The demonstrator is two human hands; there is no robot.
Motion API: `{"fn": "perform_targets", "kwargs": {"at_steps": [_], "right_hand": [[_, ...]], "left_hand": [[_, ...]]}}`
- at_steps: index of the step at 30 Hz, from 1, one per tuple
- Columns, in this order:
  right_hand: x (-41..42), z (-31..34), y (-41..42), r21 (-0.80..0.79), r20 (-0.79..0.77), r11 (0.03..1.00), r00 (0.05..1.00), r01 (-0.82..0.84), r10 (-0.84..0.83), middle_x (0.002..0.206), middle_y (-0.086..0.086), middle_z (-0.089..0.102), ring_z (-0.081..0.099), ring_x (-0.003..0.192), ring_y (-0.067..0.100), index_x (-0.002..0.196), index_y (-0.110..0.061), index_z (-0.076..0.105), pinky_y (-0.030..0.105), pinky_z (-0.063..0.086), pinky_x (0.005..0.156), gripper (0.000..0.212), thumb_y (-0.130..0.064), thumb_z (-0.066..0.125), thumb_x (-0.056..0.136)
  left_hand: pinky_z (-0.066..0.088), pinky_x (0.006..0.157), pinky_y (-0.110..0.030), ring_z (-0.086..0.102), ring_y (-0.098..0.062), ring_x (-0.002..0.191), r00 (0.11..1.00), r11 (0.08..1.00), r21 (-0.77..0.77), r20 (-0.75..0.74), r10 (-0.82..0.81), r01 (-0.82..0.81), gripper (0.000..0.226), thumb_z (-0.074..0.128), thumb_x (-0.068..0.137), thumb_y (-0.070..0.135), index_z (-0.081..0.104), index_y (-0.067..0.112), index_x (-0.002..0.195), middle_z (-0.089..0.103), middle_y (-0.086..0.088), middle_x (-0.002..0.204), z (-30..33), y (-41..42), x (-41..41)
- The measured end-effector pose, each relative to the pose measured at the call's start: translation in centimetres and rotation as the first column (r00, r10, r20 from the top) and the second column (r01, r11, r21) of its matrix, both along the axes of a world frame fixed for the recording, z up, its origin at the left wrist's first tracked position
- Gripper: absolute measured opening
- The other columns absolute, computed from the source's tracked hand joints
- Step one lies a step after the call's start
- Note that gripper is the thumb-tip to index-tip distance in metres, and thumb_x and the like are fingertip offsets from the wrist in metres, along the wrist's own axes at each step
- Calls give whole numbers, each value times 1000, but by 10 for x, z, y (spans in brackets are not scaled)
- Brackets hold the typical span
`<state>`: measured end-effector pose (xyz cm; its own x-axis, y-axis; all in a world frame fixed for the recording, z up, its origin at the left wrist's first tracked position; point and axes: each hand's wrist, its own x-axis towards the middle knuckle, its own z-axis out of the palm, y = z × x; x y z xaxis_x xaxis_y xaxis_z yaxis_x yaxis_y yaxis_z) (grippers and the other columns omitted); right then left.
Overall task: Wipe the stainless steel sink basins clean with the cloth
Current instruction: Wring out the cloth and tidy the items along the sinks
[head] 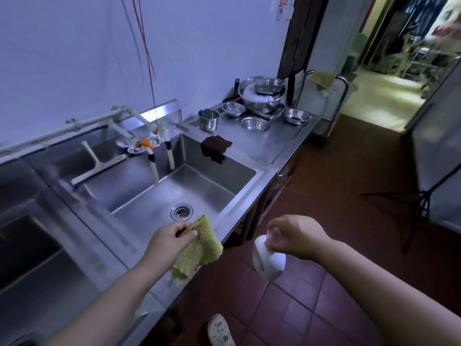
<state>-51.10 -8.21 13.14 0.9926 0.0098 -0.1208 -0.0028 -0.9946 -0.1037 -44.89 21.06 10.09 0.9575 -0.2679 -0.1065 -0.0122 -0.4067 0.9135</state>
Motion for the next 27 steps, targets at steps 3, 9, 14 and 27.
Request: {"fn": "perform_targets", "kwargs": {"at_steps": [3, 9, 14, 27], "right_hand": [[43, 1, -24, 45, 17, 999, 1000, -7, 7, 95, -15, 65, 60, 87, 6, 99, -36, 63, 21, 43, 66, 52, -63, 38, 62], [136, 15, -59, 40, -53, 997, 996, -66, 68, 91, -12, 62, 58, 87, 9, 102, -32, 63, 25, 45, 68, 31, -48, 57, 76], [221, 20, -82, 22, -48, 989, 988, -146, 146, 95, -12, 62, 58, 89, 9, 108, -36, 60, 23, 41, 66, 29, -44, 54, 81], [454, 15, -73, 17, -160, 851, 838, -525, 521, 108, -17, 61, 57, 99, 8, 109, -38, 61, 21, 39, 71, 30, -47, 59, 81]], "left_hand": [[42, 64, -30, 57, -8, 61, 1000, 1000, -17, 6, 9, -9, 11, 69, 85, 19, 69, 20, 74, 67, -2, 67, -5, -31, 43], [44, 66, -31, 61, -16, 69, 997, 996, -54, -48, 63, -65, 8, 69, 86, 18, 69, 20, 78, 68, -1, 71, -16, -84, 128], [44, 66, -30, 63, -21, 74, 990, 992, -20, -67, 126, -128, 9, 68, 84, 27, 69, 21, 77, 69, -1, 73, -15, -103, 188], [39, 60, -16, 55, 2, 63, 823, 832, 84, -120, 555, -549, 26, 68, 85, 16, 60, 35, 69, 66, 15, 64, -18, -99, 267]]}}
